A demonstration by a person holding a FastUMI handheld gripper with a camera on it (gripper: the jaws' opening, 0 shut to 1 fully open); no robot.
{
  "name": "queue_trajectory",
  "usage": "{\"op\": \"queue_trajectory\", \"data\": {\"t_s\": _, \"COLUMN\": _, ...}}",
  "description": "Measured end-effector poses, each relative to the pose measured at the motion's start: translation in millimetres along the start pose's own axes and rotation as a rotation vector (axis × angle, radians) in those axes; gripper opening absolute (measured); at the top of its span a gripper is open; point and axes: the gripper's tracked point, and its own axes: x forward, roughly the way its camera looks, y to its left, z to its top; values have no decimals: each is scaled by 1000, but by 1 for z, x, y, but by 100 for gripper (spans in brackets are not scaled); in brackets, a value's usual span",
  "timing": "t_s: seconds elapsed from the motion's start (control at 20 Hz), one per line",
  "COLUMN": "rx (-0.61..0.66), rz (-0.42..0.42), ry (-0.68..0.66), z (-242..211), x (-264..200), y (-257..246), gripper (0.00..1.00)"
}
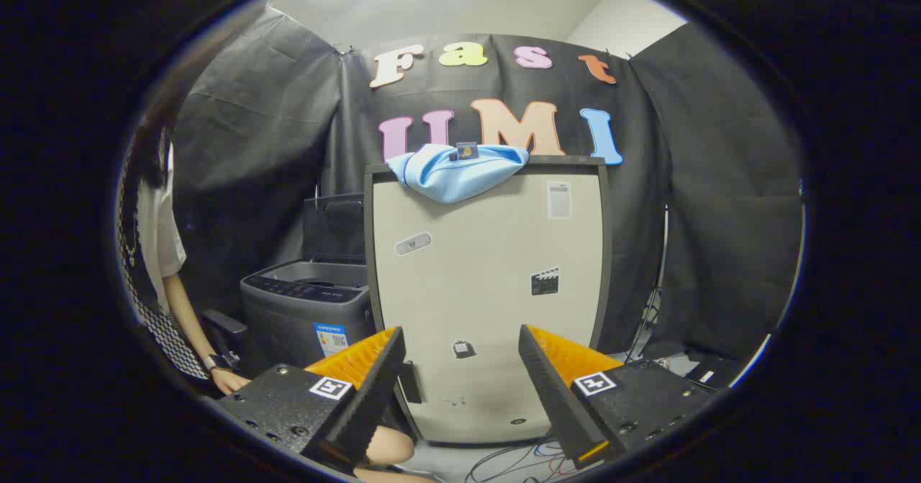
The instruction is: Put the clothes into the washing machine and then close the washing machine lid.
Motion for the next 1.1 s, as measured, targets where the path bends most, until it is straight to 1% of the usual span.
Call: {"op": "queue_trajectory", "data": {"t_s": 1.1, "rx": 1, "rz": -14, "ry": -2, "z": 0, "x": 0, "y": -3, "gripper": 96}}
